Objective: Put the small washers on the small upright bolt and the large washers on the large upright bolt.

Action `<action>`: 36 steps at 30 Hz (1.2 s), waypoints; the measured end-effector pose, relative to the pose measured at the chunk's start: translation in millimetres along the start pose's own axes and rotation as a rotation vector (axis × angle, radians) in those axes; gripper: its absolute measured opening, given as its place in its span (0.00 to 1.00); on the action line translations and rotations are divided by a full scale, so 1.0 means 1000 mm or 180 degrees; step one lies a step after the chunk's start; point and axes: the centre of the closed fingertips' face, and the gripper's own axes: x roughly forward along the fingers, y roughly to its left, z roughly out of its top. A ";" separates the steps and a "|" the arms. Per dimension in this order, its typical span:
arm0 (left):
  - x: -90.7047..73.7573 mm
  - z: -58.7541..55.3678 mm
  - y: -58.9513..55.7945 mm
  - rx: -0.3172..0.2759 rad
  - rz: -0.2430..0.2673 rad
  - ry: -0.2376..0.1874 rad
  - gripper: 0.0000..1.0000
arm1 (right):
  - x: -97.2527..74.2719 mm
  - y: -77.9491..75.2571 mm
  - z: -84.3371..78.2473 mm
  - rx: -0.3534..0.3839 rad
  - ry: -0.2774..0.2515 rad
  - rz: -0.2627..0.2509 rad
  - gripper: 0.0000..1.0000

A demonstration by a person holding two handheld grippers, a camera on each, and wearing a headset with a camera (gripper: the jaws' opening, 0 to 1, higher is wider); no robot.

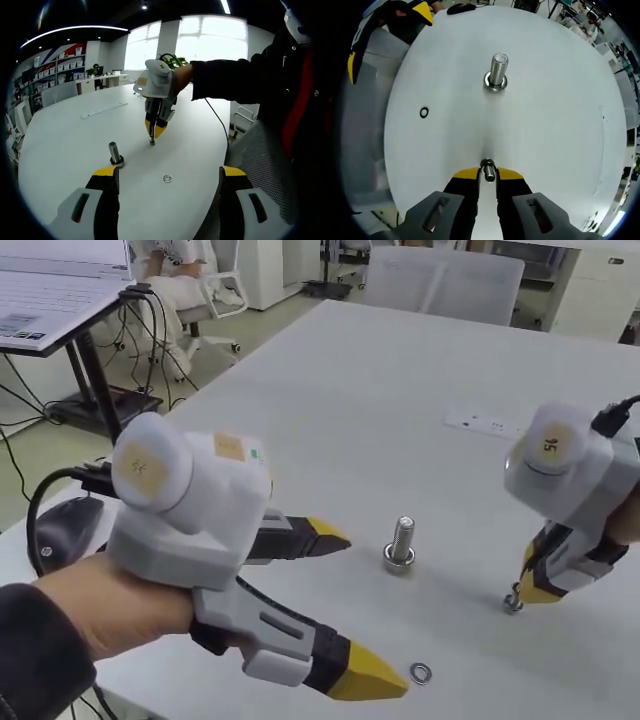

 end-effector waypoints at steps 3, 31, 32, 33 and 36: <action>0.000 0.000 0.000 -0.0005 0.0000 0.0000 0.81 | 0.004 0.000 0.000 0.0014 -0.0006 0.0011 0.13; 0.001 -0.001 -0.001 -0.0018 -0.0009 0.0020 0.81 | 0.010 0.000 -0.002 -0.0003 -0.0033 -0.0028 0.24; 0.001 -0.001 -0.001 -0.0016 -0.0010 0.0019 0.81 | 0.010 0.000 -0.002 -0.0003 -0.0036 -0.0034 0.26; 0.001 -0.001 -0.001 -0.0016 -0.0010 0.0018 0.81 | 0.009 -0.001 -0.002 -0.0001 -0.0055 -0.0052 0.28; 0.001 -0.001 -0.001 -0.0014 -0.0013 0.0017 0.81 | 0.007 -0.003 -0.003 0.0019 -0.0080 -0.0080 0.34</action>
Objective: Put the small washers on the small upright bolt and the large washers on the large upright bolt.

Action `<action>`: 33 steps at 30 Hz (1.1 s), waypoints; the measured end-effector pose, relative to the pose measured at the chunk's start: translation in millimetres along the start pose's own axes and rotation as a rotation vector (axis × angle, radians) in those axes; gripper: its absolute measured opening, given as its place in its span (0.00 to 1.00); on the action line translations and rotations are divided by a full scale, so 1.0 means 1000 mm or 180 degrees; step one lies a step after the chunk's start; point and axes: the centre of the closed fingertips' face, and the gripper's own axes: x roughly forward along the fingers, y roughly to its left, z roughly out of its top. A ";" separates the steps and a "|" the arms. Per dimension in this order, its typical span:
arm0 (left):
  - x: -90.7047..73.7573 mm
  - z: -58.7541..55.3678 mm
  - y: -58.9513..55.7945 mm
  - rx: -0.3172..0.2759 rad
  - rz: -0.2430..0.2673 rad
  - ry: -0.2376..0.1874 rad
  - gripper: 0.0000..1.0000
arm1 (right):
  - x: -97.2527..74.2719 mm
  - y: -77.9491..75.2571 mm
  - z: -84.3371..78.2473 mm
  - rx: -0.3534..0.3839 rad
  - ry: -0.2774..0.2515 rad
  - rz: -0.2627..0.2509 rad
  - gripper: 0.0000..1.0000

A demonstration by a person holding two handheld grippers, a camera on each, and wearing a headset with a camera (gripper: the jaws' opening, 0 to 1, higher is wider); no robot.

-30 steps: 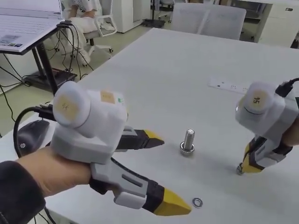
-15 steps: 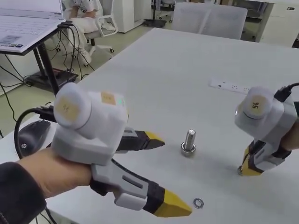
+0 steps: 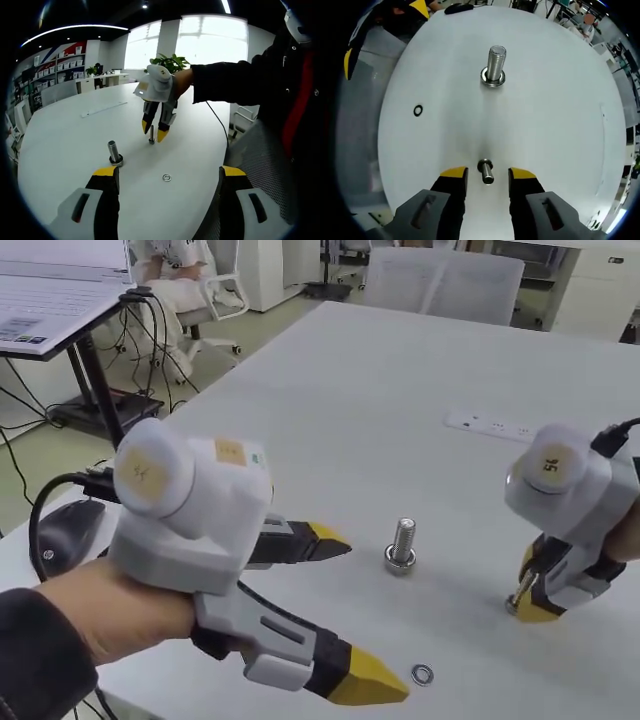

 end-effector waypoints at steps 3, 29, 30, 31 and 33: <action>0.000 0.000 0.000 0.0005 -0.0006 0.0003 0.81 | -0.002 0.000 -0.003 0.0022 -0.0019 -0.0012 0.40; 0.001 0.003 -0.001 0.0031 -0.0019 -0.0016 0.81 | -0.020 0.019 -0.035 0.0374 -0.0156 -0.0024 0.72; 0.001 0.003 -0.001 0.0034 -0.0019 -0.0019 0.81 | -0.021 0.020 -0.036 0.0379 -0.0163 -0.0033 0.72; 0.001 0.003 -0.001 0.0035 -0.0018 -0.0020 0.81 | -0.022 0.022 -0.037 0.0400 -0.0160 -0.0028 0.72; 0.001 0.004 -0.001 0.0035 -0.0018 -0.0022 0.81 | -0.024 0.024 -0.039 0.0420 -0.0160 -0.0033 0.72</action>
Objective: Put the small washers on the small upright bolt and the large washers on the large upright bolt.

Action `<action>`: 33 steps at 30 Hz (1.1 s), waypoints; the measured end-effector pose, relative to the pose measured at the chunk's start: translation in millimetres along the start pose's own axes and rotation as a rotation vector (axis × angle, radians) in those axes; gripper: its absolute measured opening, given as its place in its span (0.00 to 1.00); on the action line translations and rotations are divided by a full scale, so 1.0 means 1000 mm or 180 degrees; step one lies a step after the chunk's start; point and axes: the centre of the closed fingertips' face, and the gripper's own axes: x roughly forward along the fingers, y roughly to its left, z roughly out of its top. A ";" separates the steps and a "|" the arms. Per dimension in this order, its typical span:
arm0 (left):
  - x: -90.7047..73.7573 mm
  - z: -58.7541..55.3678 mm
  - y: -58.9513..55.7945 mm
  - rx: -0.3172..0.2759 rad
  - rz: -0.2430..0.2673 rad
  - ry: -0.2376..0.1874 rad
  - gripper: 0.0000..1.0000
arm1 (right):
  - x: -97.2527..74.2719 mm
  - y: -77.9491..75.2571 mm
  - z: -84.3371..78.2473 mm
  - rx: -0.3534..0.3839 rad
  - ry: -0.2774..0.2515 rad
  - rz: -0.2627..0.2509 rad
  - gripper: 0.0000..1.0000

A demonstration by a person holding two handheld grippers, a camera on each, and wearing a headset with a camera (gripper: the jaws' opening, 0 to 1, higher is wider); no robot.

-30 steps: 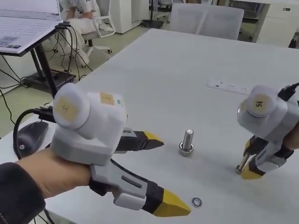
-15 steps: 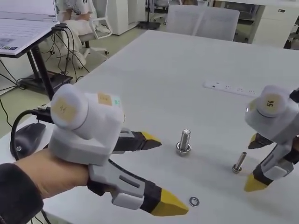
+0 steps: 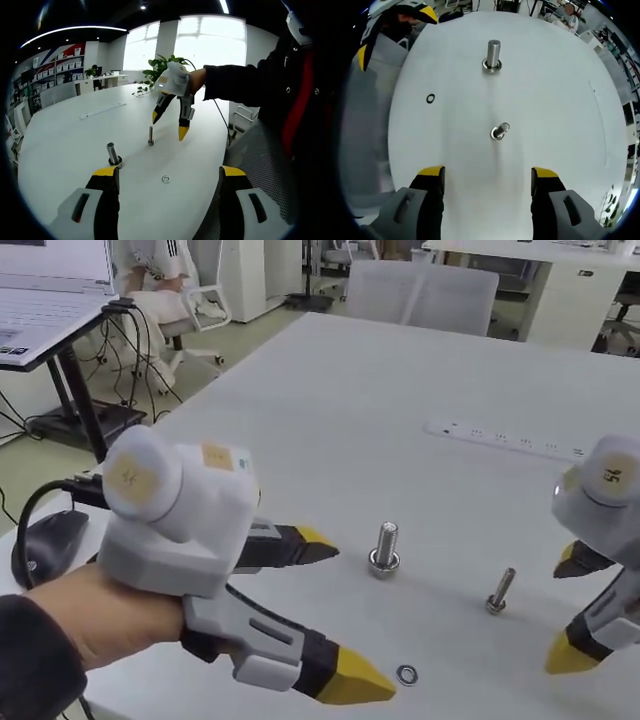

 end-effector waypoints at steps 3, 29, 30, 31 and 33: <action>0.000 0.001 0.000 0.0003 -0.0001 -0.0008 0.81 | -0.002 0.005 -0.001 0.0018 -0.0014 0.0000 0.71; -0.002 0.004 -0.002 0.0031 -0.0003 -0.0060 0.81 | 0.005 0.064 0.011 -0.0147 -0.0037 0.0252 0.64; -0.002 0.004 -0.002 0.0031 -0.0002 -0.0064 0.81 | 0.006 0.065 0.012 -0.0160 -0.0026 0.0267 0.63; -0.002 0.004 -0.002 0.0033 0.0001 -0.0064 0.81 | 0.007 0.067 0.013 -0.0185 -0.0003 0.0282 0.61; -0.002 0.004 -0.001 0.0033 0.0004 -0.0066 0.81 | 0.008 0.068 0.017 -0.0224 -0.0007 0.0290 0.60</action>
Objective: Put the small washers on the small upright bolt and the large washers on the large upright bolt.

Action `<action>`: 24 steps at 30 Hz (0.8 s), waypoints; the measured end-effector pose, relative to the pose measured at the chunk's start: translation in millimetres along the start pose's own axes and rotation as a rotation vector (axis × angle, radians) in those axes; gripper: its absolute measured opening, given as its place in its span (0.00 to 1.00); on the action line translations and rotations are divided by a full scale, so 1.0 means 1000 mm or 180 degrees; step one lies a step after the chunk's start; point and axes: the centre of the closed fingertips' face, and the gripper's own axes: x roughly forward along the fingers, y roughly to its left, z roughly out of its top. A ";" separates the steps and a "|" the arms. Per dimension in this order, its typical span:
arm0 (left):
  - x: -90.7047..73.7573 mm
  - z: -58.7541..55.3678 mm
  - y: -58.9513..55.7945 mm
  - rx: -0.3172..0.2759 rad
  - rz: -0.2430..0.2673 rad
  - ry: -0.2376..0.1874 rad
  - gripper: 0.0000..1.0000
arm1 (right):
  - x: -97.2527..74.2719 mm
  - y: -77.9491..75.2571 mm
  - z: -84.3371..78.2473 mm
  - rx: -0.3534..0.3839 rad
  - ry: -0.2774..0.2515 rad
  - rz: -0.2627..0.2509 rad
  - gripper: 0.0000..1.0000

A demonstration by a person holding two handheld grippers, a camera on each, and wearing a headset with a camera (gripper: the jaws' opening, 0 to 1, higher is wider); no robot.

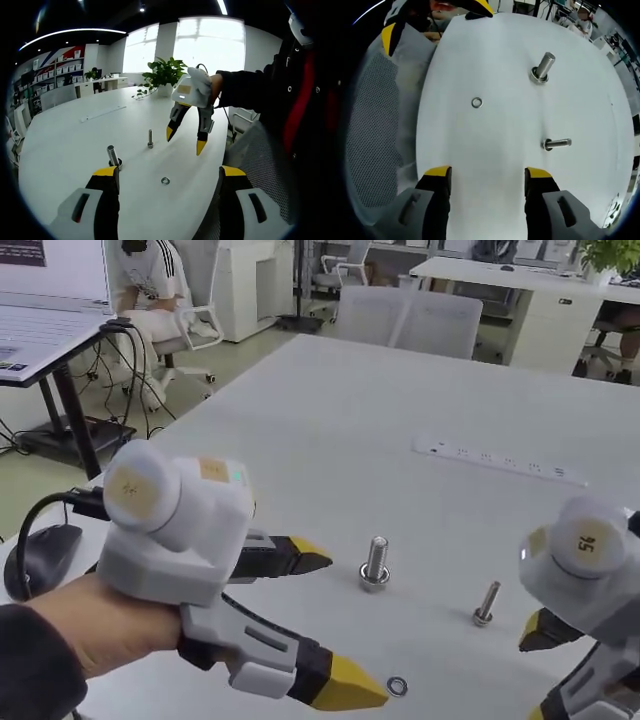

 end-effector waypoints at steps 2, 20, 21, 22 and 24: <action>0.000 0.000 0.000 0.0002 0.0002 -0.0004 0.81 | 0.001 0.001 0.005 -0.0030 -0.0015 0.0010 0.59; -0.002 -0.001 0.000 -0.0003 0.0019 -0.0006 0.81 | 0.014 0.010 0.062 -0.0463 -0.0100 0.0030 0.40; -0.002 -0.001 0.000 0.0000 0.0020 0.0001 0.81 | 0.016 0.011 0.065 -0.0472 -0.0102 0.0034 0.40; -0.002 -0.002 0.000 0.0000 0.0020 0.0001 0.81 | 0.017 0.012 0.068 -0.0485 -0.0100 0.0040 0.39; -0.002 -0.003 0.000 -0.0001 0.0021 0.0006 0.81 | 0.019 0.013 0.074 -0.0528 -0.0113 0.0045 0.36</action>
